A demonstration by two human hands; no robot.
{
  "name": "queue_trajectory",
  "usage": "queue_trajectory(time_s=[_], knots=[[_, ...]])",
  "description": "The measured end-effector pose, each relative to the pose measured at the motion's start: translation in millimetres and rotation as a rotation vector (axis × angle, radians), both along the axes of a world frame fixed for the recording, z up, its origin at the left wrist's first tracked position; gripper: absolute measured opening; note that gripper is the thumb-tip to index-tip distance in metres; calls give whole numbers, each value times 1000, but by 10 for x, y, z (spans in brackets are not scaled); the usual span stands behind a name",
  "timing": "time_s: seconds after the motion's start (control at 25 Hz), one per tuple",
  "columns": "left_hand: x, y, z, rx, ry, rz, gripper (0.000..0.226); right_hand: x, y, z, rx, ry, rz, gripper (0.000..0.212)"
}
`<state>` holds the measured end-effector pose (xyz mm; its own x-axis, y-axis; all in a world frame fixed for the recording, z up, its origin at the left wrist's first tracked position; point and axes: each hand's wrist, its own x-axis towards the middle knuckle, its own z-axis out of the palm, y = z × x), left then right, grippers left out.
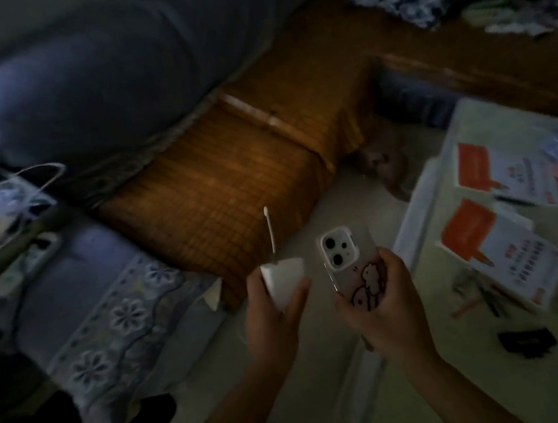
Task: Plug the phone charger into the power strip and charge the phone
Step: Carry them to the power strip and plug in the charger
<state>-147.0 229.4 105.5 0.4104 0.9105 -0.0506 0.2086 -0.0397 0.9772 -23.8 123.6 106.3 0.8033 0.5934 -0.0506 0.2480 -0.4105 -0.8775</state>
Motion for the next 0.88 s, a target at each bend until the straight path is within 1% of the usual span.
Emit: queue_trajectory(time_s=[0.12, 0.2, 0.28, 0.36, 0.4, 0.48, 0.52, 0.6, 0.68, 0.8, 0.88], knots=[[-453, 661, 180, 12, -43, 120, 42, -324, 791, 127, -20, -51, 111, 94], [-764, 1129, 294, 39, -75, 193, 40, -600, 1292, 210, -15, -99, 192, 94], [-1117, 1473, 318, 65, -104, 297, 36, -901, 1785, 299, -5, -97, 278, 94], [-1273, 1645, 337, 64, -100, 336, 34, -1054, 2070, 301, 18, -122, 316, 94], [-1259, 1650, 367, 45, -109, 351, 34, -1073, 2086, 353, 14, -120, 339, 93], [-1927, 2400, 224, 26, -85, 541, 28, -1651, 3065, 255, -24, -92, 489, 92], [-1935, 2440, 257, 40, -59, 545, 27, -1660, 3092, 292, -38, -73, 491, 92], [-2030, 2578, 285, 53, -75, 581, 26, -1779, 3311, 340, -33, -37, 518, 92], [-2214, 2786, 203, 33, -73, 686, 26, -1942, 3635, 196, -80, -12, 572, 92], [-2437, 3137, 32, 6, -43, 803, 34, -2120, 4123, 12, -147, 24, 661, 94], [-2525, 3362, -94, -27, -14, 866, 33, -2206, 4473, -167, -226, 49, 717, 97]])
